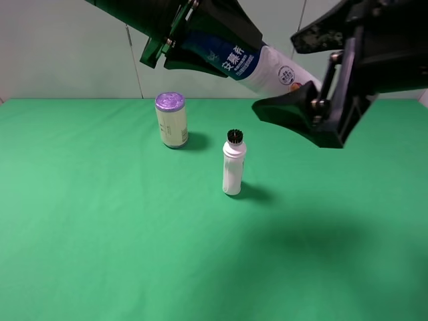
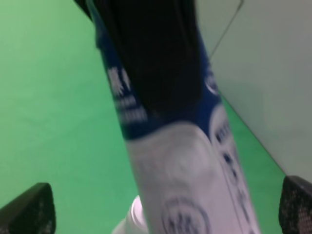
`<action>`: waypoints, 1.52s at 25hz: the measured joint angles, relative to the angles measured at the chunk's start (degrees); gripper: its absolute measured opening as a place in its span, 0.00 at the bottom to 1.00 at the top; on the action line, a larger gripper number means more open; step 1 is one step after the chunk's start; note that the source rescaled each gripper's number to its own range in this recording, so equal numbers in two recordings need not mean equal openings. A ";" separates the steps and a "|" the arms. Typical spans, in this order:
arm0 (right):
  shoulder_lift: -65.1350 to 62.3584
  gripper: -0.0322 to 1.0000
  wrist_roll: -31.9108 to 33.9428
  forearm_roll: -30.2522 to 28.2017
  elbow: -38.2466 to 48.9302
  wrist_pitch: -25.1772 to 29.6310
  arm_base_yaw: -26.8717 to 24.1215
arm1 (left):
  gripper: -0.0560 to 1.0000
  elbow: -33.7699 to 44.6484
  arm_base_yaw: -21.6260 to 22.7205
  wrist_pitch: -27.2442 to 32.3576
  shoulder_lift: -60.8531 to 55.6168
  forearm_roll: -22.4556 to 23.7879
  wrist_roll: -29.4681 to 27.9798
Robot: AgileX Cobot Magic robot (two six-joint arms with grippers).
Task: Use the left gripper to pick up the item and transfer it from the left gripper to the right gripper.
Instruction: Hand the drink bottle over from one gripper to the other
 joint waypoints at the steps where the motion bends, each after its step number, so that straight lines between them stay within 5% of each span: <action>1: 0.96 1.00 0.00 -0.47 -0.21 -0.48 0.49 | 0.05 0.00 0.00 0.00 0.00 0.00 -0.05; 14: 8.88 1.00 0.00 -3.32 -0.71 -7.23 1.83 | 0.05 0.00 0.00 0.17 0.06 -0.91 -0.20; 24: 8.94 0.99 0.00 -3.76 -0.71 -7.50 1.83 | 0.05 0.00 0.00 0.47 0.06 -0.91 -0.20; 25: 8.94 0.88 0.00 -3.76 -0.71 -7.50 1.83 | 0.05 0.00 0.00 0.51 0.06 -0.91 -0.20; 26: 8.94 0.68 0.00 -3.76 -0.71 -7.50 1.83 | 0.05 0.00 0.00 0.51 0.06 -0.91 -0.20; 27: 8.94 0.42 -0.11 -4.22 -0.71 -7.71 1.83 | 0.05 0.00 0.00 0.86 0.06 -0.79 -0.20; 28: 8.94 0.03 -0.44 -4.82 -0.78 -7.51 1.83 | 0.05 0.00 0.00 1.41 0.06 -0.58 -0.20; 38: 8.94 0.06 -0.70 -6.45 -0.85 -7.68 1.97 | 0.05 0.00 0.00 1.21 0.06 -0.48 -0.07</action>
